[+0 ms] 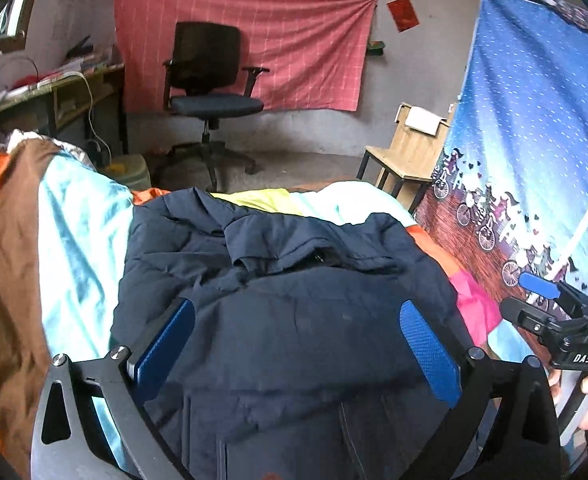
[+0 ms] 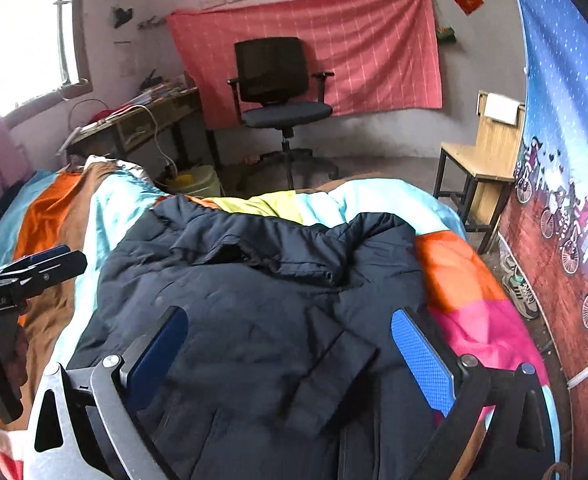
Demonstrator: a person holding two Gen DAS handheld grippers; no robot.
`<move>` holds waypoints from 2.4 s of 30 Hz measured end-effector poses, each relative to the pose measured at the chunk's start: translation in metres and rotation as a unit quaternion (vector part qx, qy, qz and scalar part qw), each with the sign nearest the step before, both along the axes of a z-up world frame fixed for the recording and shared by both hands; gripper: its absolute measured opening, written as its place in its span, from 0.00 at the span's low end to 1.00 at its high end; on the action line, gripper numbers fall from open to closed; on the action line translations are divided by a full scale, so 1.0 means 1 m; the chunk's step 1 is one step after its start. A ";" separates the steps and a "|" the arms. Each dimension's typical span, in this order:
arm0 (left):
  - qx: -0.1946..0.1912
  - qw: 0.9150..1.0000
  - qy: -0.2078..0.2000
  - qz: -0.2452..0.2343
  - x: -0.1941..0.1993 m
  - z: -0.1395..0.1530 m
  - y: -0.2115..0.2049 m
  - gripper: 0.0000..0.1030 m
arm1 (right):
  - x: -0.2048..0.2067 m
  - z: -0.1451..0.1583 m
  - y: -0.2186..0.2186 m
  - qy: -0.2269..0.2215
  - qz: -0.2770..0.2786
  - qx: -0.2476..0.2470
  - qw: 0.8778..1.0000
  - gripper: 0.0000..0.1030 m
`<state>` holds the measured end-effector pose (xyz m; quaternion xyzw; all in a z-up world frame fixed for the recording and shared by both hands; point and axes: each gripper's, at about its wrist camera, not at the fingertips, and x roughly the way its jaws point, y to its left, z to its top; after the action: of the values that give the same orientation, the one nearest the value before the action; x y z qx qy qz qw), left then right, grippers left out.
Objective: Fold large clothes
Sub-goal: 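Open the left tool and move both tools back over the folded jacket, then move both tools to the folded jacket's edge and close them on it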
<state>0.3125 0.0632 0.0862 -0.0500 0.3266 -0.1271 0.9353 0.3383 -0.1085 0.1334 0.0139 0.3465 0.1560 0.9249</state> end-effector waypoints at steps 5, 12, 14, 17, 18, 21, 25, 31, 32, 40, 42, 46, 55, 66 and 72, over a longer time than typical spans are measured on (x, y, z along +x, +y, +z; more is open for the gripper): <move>0.006 1.000 -0.013 -0.018 -0.043 0.007 -0.003 0.98 | -0.052 0.007 0.000 0.003 -0.011 0.000 1.000 1.00; 0.022 0.998 -0.043 -0.047 -0.103 0.011 -0.013 0.98 | -0.114 0.022 0.001 0.004 -0.032 -0.010 0.999 1.00; 0.025 0.998 -0.041 -0.047 -0.114 0.010 -0.014 0.98 | -0.128 0.027 0.002 0.008 -0.036 -0.010 0.999 1.00; 0.024 0.998 -0.030 -0.050 -0.131 0.005 -0.014 0.98 | -0.150 0.032 0.003 0.010 -0.035 -0.019 0.999 1.00; 0.024 0.998 -0.029 -0.052 -0.137 0.003 -0.014 0.98 | -0.158 0.033 0.004 0.006 -0.036 -0.027 0.999 1.00; 0.037 0.998 -0.027 -0.048 -0.154 -0.003 -0.015 0.98 | -0.178 0.030 0.005 0.008 -0.038 -0.027 0.999 1.00; 0.043 0.998 -0.013 -0.040 -0.174 -0.013 -0.011 0.98 | -0.200 0.015 0.009 0.022 -0.030 -0.015 0.999 1.00; 0.060 0.998 0.007 -0.026 -0.195 -0.032 -0.004 0.98 | -0.219 -0.008 0.018 0.049 0.009 -0.036 0.998 1.00; 0.062 0.998 0.011 -0.025 -0.197 -0.035 -0.003 0.98 | -0.221 -0.011 0.019 0.050 0.013 -0.040 0.998 1.00; 0.094 0.995 0.039 -0.026 -0.207 -0.065 -0.002 0.98 | -0.225 -0.042 0.022 0.064 0.055 -0.073 0.994 1.00; 0.094 0.994 0.044 -0.032 -0.208 -0.074 -0.001 0.98 | -0.223 -0.051 0.021 0.078 0.071 -0.077 0.991 1.00; 0.089 0.993 0.060 -0.040 -0.209 -0.094 0.002 0.98 | -0.220 -0.071 0.016 0.102 0.089 -0.086 0.987 1.00; 0.111 0.987 0.090 -0.080 -0.229 -0.131 0.000 0.98 | -0.226 -0.105 -0.007 0.123 0.114 -0.106 0.980 1.00; 0.204 0.968 0.085 -0.117 -0.261 -0.161 -0.005 0.98 | -0.238 -0.142 -0.019 0.136 0.143 -0.147 0.969 1.00; 0.252 0.959 0.089 -0.097 -0.258 -0.180 0.000 0.98 | -0.236 -0.155 -0.031 0.138 0.118 -0.157 0.971 1.00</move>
<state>0.0544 0.0634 -0.0936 0.2082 0.4331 -0.1262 0.8678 0.1021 -0.1393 -0.0221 -0.1514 0.4905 0.2045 0.8335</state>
